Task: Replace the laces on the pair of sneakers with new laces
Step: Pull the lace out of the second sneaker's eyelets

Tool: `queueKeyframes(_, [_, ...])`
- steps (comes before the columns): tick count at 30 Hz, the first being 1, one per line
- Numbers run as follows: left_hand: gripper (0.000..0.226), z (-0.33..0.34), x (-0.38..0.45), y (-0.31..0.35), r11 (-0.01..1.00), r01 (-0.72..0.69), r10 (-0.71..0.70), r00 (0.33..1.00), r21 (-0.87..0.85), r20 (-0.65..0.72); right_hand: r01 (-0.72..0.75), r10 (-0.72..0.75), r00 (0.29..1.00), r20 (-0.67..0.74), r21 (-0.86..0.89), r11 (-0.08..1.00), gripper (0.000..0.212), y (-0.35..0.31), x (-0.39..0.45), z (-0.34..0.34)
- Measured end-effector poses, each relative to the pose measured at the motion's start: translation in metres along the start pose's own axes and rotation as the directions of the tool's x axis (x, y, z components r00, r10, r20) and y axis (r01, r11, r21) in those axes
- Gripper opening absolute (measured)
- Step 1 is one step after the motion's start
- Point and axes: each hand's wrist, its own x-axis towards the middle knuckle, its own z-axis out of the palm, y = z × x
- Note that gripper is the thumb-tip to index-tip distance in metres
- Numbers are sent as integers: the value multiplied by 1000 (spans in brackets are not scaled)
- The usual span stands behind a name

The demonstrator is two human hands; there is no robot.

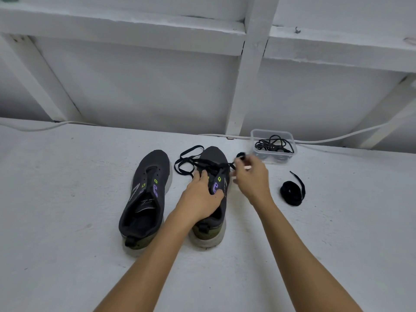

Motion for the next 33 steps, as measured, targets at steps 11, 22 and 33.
queueKeyframes(11, [49, 1, 3, -3, 1000, 2, -3, 1000, -28, -31, 47, -9, 978, 209, -176, 983, 10, 7, -8, 7])
queueKeyframes(22, [74, -1, 4, -3, 998, -9, 7, 999, -62, -34, -212, 194, 975, 110, 196, 957, 15, 3, -10, -1])
queueKeyframes(33, [20, -30, 28, -7, 987, -140, 115, 962, -83, -247, -76, 73, 953, 294, -1, 997, 4, 4, -13, -6])
